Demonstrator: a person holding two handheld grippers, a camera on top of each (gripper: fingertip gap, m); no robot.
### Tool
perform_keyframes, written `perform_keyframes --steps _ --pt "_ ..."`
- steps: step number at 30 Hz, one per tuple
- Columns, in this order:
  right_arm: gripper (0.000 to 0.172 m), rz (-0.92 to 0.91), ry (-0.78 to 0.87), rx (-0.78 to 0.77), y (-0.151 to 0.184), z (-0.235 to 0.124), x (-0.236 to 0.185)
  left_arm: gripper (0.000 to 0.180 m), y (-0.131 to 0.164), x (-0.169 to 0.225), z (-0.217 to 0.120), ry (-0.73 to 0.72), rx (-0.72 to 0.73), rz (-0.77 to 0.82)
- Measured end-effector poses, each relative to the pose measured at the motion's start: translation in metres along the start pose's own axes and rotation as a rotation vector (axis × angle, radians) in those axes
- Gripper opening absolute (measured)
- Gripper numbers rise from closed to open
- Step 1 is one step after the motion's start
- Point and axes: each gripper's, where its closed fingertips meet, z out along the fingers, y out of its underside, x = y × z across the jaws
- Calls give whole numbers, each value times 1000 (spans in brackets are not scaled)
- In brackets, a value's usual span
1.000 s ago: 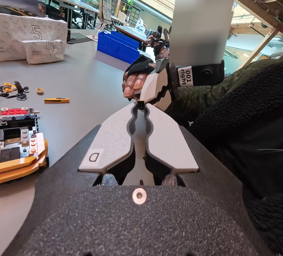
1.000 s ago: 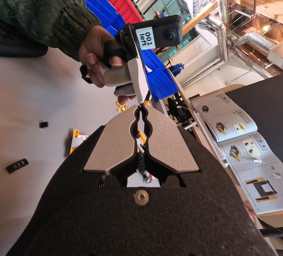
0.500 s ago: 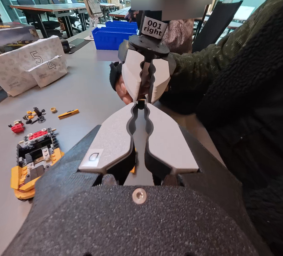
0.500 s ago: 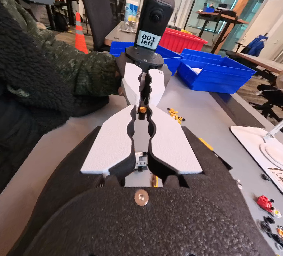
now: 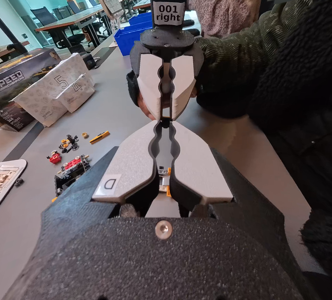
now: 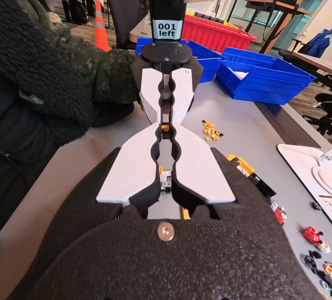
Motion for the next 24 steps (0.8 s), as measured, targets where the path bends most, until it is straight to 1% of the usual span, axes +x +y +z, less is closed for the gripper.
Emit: perform_keyframes --steps 2,6,9,12,16,17,18,19,20,21,22,24 --pt "8 -13 -10 -24 3 0 -1 8 2 2 1 6 -13 0" --pt "7 -30 -30 -39 3 -2 -1 8 -1 3 1 18 6 -6" --pt "7 -43 -43 -68 9 -2 0 8 2 3 3 13 -13 8" --pt "7 -58 -51 -97 12 -6 1 8 1 2 3 10 1 -4" --pt "7 -64 -47 -92 14 -7 3 7 -4 2 2 20 47 -34" --pt "6 -66 -48 -94 14 -6 3 7 -7 3 1 27 67 -42" --pt "0 -76 -46 -148 23 -5 3 9 -20 4 -3 38 151 -56" --pt "0 -106 -49 -269 48 0 2 8 -54 7 -18 87 333 -107" --pt "0 -76 -78 -271 58 9 -7 8 -68 6 -26 80 356 -78" --pt "0 -61 -87 -213 52 17 -11 8 -69 5 -27 31 310 -1" --pt "0 -65 -74 -173 42 20 -8 8 -67 4 -28 31 300 -10" --pt "0 -38 -47 -144 30 21 2 8 -53 -2 -32 18 290 -72"
